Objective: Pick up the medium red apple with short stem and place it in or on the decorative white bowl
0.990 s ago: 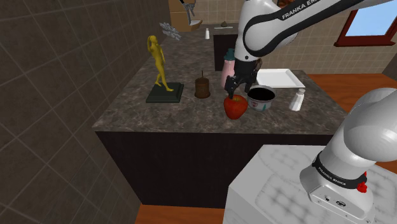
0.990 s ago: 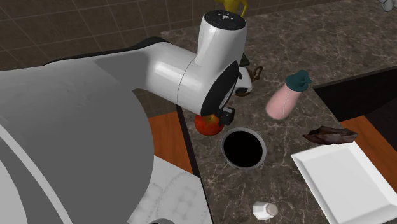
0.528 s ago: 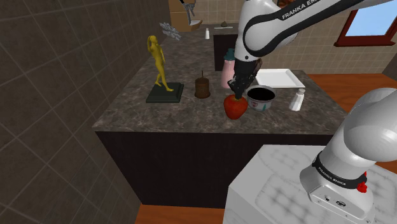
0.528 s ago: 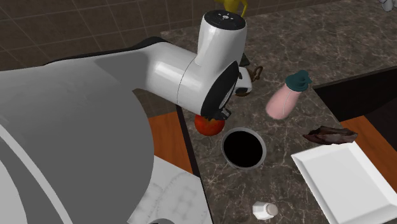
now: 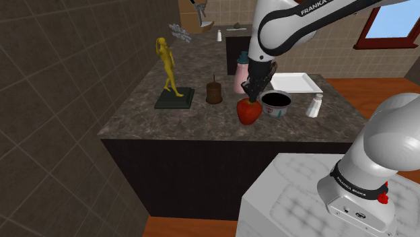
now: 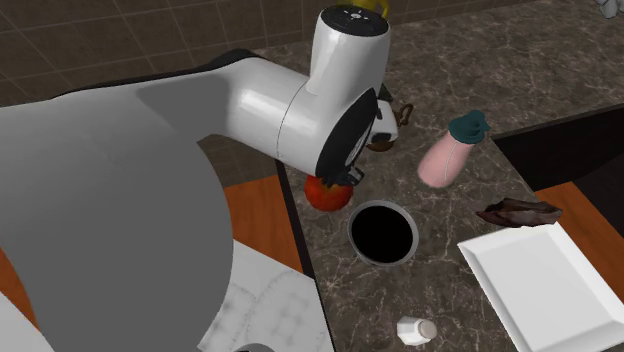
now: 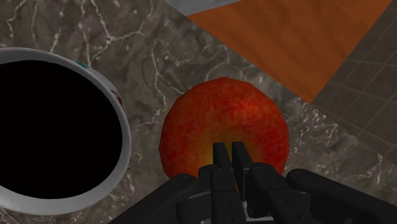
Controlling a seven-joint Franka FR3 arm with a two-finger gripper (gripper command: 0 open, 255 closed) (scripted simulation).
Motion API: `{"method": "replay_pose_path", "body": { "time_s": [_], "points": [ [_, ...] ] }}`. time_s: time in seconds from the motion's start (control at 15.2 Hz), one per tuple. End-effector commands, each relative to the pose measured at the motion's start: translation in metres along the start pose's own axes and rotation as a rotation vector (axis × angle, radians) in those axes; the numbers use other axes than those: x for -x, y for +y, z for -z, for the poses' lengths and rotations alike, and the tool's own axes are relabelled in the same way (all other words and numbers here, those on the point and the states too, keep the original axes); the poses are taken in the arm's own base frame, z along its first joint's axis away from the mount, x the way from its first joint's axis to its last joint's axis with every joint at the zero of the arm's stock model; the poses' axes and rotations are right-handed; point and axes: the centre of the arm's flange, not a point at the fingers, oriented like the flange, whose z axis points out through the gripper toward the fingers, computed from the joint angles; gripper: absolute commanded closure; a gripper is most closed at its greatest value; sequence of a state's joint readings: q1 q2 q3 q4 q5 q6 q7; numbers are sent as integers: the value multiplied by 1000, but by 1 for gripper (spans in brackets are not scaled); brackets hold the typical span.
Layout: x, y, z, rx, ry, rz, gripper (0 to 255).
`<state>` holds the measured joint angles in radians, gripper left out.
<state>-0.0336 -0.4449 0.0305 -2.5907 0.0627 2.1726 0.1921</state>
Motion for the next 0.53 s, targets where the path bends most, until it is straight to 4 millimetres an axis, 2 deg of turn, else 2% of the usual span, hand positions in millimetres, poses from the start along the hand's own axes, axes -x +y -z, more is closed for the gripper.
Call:
{"method": "replay_pose_path", "body": {
  "time_s": [0.0, 0.46],
  "points": [
    [-1, 0, 10, 0, 0, 0, 255],
    [-1, -2, 47, 0, 0, 0, 255]
  ]
}}
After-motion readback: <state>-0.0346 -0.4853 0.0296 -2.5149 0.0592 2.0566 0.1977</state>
